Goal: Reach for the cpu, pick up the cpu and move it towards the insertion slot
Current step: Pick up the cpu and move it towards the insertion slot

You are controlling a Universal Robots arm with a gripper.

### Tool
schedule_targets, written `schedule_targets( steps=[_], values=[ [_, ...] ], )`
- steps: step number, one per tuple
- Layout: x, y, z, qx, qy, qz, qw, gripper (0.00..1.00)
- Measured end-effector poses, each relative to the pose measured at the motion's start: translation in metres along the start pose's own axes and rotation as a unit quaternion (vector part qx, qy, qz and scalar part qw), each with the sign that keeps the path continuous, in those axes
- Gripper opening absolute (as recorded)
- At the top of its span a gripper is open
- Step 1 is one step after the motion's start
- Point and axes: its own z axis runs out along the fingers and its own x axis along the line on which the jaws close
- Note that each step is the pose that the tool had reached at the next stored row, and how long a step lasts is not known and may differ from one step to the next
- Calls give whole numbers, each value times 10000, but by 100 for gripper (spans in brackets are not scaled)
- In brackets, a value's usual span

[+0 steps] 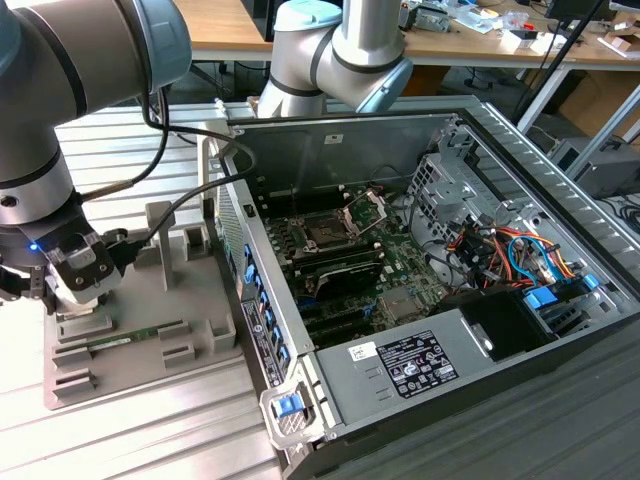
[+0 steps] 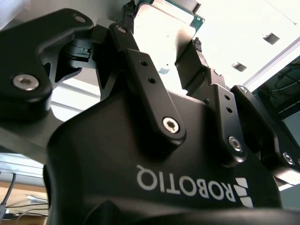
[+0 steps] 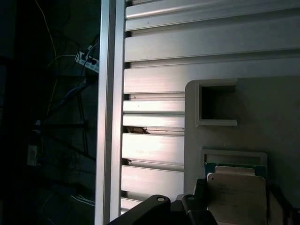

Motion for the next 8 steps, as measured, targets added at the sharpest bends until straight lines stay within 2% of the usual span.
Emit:
schedule_targets(
  steps=[8],
  values=[
    [0, 2, -59, 0, 0, 0, 10000, 55]
  ],
)
